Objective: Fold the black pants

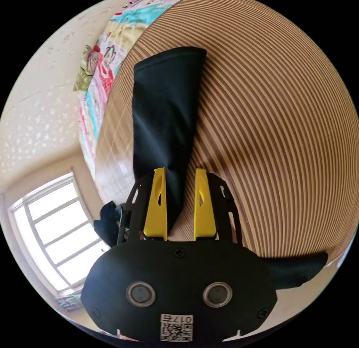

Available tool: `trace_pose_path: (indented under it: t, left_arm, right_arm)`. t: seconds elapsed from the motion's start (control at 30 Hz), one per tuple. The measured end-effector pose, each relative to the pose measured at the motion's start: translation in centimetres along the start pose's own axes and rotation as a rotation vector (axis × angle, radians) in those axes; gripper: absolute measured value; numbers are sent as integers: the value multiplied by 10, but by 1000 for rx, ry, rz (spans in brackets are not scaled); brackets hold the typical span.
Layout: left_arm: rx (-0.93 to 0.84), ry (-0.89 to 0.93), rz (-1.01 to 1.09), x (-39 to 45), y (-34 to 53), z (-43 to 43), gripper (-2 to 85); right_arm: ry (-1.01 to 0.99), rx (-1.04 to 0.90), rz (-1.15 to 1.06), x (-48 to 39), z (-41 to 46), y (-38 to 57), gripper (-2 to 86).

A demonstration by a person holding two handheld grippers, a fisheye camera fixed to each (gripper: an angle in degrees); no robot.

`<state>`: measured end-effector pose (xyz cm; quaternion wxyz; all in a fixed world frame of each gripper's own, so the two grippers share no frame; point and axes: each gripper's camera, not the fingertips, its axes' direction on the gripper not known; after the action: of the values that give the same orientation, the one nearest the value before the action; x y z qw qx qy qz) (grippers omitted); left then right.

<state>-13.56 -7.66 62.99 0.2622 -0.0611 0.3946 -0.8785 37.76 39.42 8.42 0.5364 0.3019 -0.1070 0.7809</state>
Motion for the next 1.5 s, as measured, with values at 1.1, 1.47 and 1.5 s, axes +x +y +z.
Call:
trace_pose_path:
  t: [1.1, 1.47, 1.5]
  left_arm:
    - [137, -211, 133, 55, -211, 95, 160]
    - [-112, 277, 364, 28, -251, 79, 30]
    - [-90, 277, 364, 24, -246, 71, 25]
  right_arm:
    - [-386, 264, 427, 352, -217, 287, 64]
    - [-596, 335, 546, 402, -226, 287, 112]
    - [-586, 321, 544, 404, -224, 281, 117]
